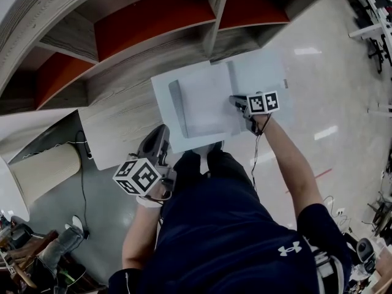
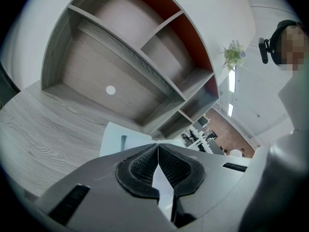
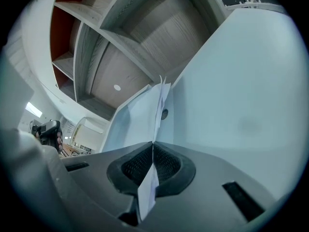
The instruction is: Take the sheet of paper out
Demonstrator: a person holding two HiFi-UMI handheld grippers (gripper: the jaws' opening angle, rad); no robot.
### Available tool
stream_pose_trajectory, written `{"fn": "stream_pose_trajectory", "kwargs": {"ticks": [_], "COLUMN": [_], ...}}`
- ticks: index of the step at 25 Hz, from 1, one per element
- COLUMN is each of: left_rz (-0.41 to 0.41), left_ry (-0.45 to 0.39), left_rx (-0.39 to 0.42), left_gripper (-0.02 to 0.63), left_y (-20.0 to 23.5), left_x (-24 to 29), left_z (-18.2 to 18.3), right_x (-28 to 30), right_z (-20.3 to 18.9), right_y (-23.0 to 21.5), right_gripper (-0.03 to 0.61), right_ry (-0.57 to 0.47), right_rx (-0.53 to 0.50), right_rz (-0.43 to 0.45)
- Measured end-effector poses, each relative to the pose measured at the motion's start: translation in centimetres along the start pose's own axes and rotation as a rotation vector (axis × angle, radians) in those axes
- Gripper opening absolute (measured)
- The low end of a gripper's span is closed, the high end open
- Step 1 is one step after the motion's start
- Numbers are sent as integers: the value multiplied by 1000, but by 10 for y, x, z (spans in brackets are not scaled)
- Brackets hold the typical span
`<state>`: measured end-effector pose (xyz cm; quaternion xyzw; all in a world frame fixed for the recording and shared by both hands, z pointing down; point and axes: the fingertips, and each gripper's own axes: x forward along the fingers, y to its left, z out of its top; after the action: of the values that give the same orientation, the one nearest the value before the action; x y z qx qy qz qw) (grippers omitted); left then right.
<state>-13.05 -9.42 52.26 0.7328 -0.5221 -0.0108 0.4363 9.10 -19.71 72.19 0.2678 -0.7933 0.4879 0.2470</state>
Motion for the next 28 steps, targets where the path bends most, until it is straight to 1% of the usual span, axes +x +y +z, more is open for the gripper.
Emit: {"fn": "stream_pose_trajectory", "kwargs": {"ticks": [19, 28], "left_rz": [-26, -40], "left_ry": [-32, -34], "left_rx": [26, 28], "left_gripper": [15, 15], "left_y": [-12, -10], "left_x": [2, 1], "left_z": [18, 24], "right_x": [-53, -65], "right_z": [9, 12], "right_y": [-15, -11], "right_gripper": [14, 14], "right_ry": [-51, -60], "right_rx": [4, -2], "right_rz": [-61, -69]}}
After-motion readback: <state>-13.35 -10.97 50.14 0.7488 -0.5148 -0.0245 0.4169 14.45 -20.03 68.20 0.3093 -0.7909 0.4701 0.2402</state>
